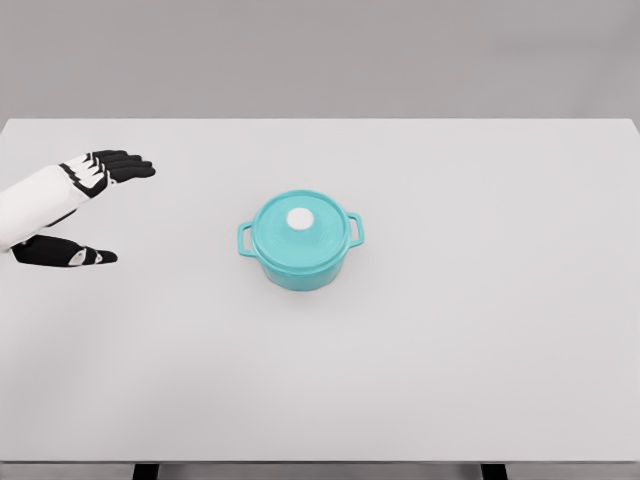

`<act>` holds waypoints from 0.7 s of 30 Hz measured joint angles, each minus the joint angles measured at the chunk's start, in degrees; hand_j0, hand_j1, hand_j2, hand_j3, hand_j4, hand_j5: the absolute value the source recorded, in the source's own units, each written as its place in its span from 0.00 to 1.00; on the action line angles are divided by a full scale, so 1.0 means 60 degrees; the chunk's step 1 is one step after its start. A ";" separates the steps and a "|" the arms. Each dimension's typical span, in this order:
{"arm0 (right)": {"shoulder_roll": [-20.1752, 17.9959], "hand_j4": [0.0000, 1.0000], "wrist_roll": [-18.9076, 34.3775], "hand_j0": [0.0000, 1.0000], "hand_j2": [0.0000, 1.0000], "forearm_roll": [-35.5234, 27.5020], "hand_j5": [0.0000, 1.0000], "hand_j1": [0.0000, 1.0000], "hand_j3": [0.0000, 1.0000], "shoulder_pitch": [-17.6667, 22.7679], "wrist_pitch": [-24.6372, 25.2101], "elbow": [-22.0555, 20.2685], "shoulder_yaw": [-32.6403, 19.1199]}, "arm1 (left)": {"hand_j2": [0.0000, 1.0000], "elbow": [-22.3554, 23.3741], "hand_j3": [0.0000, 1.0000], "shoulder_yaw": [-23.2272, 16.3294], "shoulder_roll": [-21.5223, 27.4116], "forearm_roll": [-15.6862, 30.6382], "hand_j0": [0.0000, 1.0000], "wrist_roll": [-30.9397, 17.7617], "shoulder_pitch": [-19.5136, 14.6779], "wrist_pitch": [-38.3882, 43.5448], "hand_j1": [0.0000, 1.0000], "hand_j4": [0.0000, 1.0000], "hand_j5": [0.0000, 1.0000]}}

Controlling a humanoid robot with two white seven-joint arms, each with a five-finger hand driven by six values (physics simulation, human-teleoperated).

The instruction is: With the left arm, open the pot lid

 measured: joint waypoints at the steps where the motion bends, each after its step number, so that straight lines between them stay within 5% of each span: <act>1: 0.0000 1.00 -0.0009 1.00 1.00 -0.0005 1.00 1.00 1.00 0.0000 0.0001 0.0002 -0.0027 | 1.00 0.0001 1.00 0.0000 -0.0004 0.0000 1.00 -0.0007 0.0000 0.0000 1.00 1.00 1.00; 8: 0.0000 1.00 -0.0021 1.00 1.00 -0.0003 1.00 1.00 1.00 0.0000 0.0005 0.0024 -0.0056 | 1.00 0.0000 1.00 -0.0009 -0.0021 0.0010 1.00 -0.1313 -0.0673 -0.0002 1.00 1.00 1.00; 13: 0.0000 1.00 -0.0021 1.00 1.00 -0.0002 1.00 1.00 1.00 0.0000 0.0006 0.0021 -0.0054 | 1.00 0.0002 1.00 -0.0346 0.0038 -0.0254 1.00 -0.2150 -0.2276 -0.0012 1.00 1.00 1.00; 17: 0.0000 1.00 -0.0021 1.00 1.00 -0.0002 1.00 1.00 1.00 0.0000 0.0006 0.0019 -0.0055 | 1.00 0.0036 1.00 -0.2815 -0.0233 -0.0997 1.00 -0.2444 -0.5438 0.0010 1.00 1.00 1.00; 21: 0.0000 1.00 -0.0021 1.00 1.00 -0.0002 1.00 1.00 1.00 0.0000 0.0005 0.0021 -0.0056 | 1.00 0.0106 1.00 -0.5557 -0.1083 -0.1785 1.00 -0.2516 -0.7484 0.0005 1.00 1.00 1.00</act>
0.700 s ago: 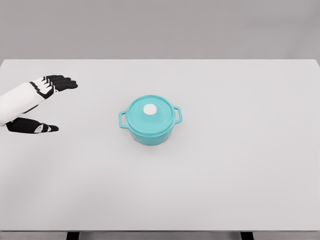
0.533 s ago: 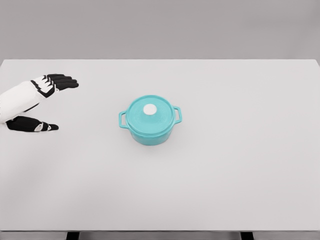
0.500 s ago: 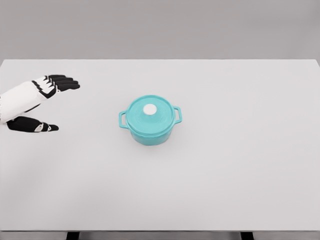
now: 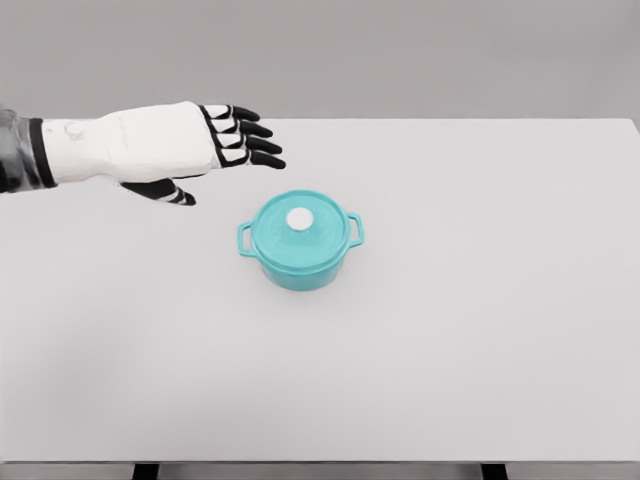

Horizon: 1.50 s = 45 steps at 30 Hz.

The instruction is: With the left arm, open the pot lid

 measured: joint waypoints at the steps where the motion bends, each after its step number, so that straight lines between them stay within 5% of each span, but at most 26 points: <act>1: 0.0000 1.00 0.0000 1.00 1.00 0.0000 1.00 1.00 1.00 0.0000 0.0000 0.0001 0.0000 | 1.00 0.0011 1.00 -0.0518 -0.0124 -0.0096 1.00 -0.0008 -0.0336 -0.0003 1.00 1.00 1.00; 4: 0.0000 1.00 0.0000 1.00 1.00 0.0000 1.00 1.00 1.00 0.0000 0.0001 -0.0001 0.0000 | 1.00 0.0027 1.00 -0.1885 -0.0385 -0.0254 1.00 -0.0023 -0.1616 -0.0011 1.00 1.00 1.00; 11: 0.0000 1.00 0.0000 1.00 1.00 0.0000 1.00 1.00 1.00 0.0000 0.0000 0.0001 0.0000 | 1.00 0.0037 1.00 -0.4082 -0.0769 -0.0359 1.00 -0.0038 -0.3487 -0.0009 1.00 1.00 1.00; 18: 0.0000 1.00 0.0000 1.00 1.00 0.0000 1.00 1.00 1.00 0.0000 0.0000 -0.0001 0.0000 | 1.00 0.0050 1.00 -0.4685 -0.1012 -0.0450 1.00 -0.0048 -0.3648 -0.0013 1.00 1.00 1.00; 45: 0.0000 1.00 0.0000 1.00 1.00 0.0000 1.00 1.00 1.00 0.0000 0.0000 0.0000 0.0000 | 1.00 0.1478 1.00 -0.4902 -0.2134 -0.0520 1.00 -0.0033 -0.3722 -0.0014 1.00 1.00 1.00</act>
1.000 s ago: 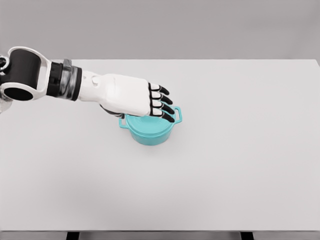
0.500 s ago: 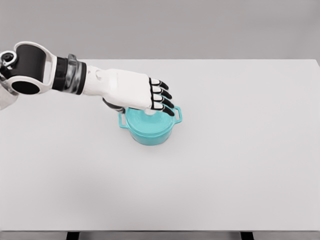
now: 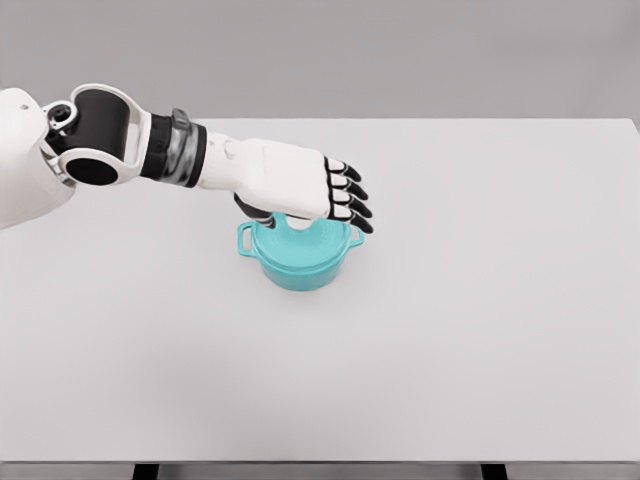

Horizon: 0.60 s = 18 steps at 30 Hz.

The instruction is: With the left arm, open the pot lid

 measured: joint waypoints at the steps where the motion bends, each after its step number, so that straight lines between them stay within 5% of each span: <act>1: 0.0000 1.00 0.0000 1.00 1.00 0.0000 1.00 1.00 1.00 0.0000 0.0000 0.0001 0.0000 | 1.00 0.0028 1.00 -0.0024 0.0002 -0.0006 1.00 -0.0003 0.0088 -0.0001 1.00 1.00 1.00; 18: 0.0000 1.00 0.0000 1.00 1.00 0.0000 1.00 1.00 1.00 0.0000 0.0000 0.0002 0.0000 | 1.00 0.1220 1.00 -0.0091 -0.0088 -0.0074 1.00 -0.0016 0.0264 -0.0001 1.00 1.00 1.00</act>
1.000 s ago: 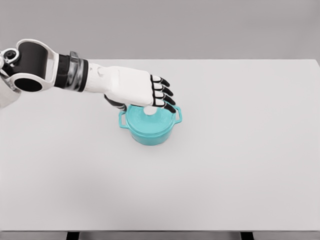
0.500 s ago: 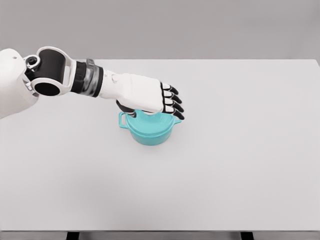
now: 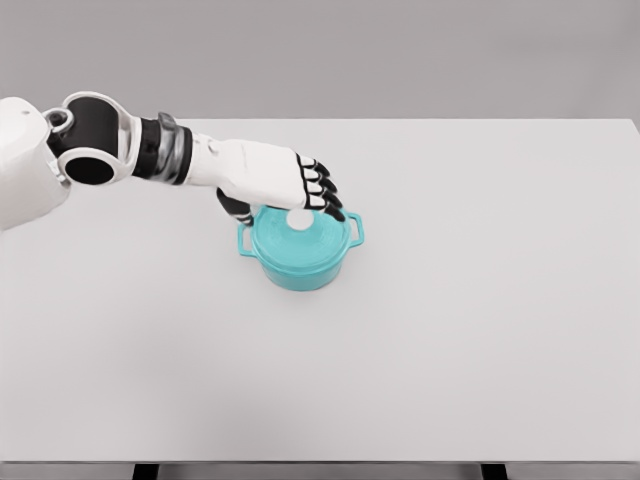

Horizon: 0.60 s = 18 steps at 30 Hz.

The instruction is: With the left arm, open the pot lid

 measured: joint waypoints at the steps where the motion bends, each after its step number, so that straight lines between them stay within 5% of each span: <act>1: 0.0000 1.00 0.0000 1.00 1.00 0.0000 1.00 1.00 1.00 0.0000 0.0000 -0.0001 0.0002 | 1.00 0.0030 1.00 -0.0002 -0.0082 0.0000 1.00 0.0001 -0.0015 0.0000 1.00 1.00 1.00; 18: 0.0000 1.00 0.0000 1.00 1.00 0.0000 1.00 1.00 1.00 0.0000 0.0000 -0.0001 0.0000 | 1.00 0.0380 1.00 -0.0061 -0.0583 -0.0169 1.00 -0.0018 0.0220 0.0000 1.00 1.00 1.00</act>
